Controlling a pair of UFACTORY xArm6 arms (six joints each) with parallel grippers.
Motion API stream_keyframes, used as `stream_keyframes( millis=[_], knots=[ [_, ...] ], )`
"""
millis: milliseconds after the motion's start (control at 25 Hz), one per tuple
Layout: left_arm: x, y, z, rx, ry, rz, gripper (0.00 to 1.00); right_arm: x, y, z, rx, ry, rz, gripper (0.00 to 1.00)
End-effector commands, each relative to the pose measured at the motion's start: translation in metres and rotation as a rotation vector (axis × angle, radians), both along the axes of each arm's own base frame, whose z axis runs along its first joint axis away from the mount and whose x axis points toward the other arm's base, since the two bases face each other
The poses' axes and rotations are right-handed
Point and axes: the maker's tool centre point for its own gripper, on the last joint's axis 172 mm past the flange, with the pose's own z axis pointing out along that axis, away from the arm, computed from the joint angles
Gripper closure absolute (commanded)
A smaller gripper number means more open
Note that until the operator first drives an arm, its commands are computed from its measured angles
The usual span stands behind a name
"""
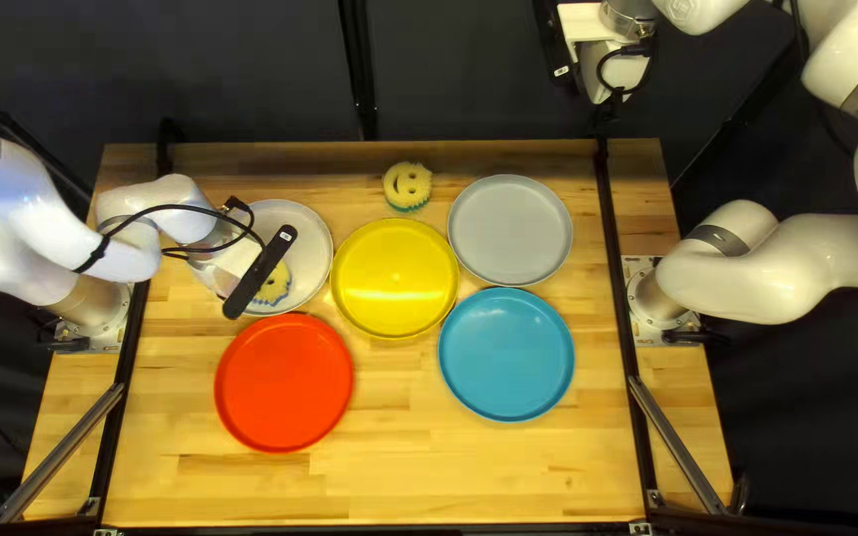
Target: Pick up sponge and scrub the plate
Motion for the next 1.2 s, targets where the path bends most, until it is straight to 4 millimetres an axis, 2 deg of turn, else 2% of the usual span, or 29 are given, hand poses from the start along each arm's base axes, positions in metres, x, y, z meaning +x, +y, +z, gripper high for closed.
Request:
stream_keyframes(
  millis=[40, 240, 400, 480, 760, 1000, 1080, 1200],
  knots=[
    [0.022, 0.008, 0.0, 0.005, -0.011, -0.003, 1.0, 0.0, 0.0, 0.0, 0.0, 0.0, 0.0, 0.0],
    [0.059, 0.021, -0.01, 0.008, -0.03, -0.014, 1.0, 0.0, 0.0, 0.0, 0.0, 0.0, 0.0, 0.0],
    [0.071, 0.027, -0.008, 0.01, -0.044, -0.018, 1.0, 0.0, 0.0, 0.0, 0.0, 0.0, 0.0, 0.0],
    [0.067, 0.028, -0.004, 0.012, -0.047, -0.018, 1.0, 0.0, 0.0, 0.0, 0.0, 0.0, 0.0, 0.0],
    [0.022, 0.024, 0.0, 0.012, -0.026, 0.006, 1.0, 0.0, 0.0, 0.0, 0.0, 0.0, 0.0, 0.0],
    [-0.011, 0.024, -0.007, 0.005, 0.0, 0.031, 1.0, 0.0, 0.0, 0.0, 0.0, 0.0, 0.0, 0.0],
    [-0.013, 0.024, -0.007, 0.003, 0.005, 0.036, 1.0, 0.0, 0.0, 0.0, 0.0, 0.0, 0.0, 0.0],
    [-0.001, 0.026, -0.005, 0.003, 0.005, 0.039, 1.0, 0.0, 0.0, 0.0, 0.0, 0.0, 0.0, 0.0]
  ],
)
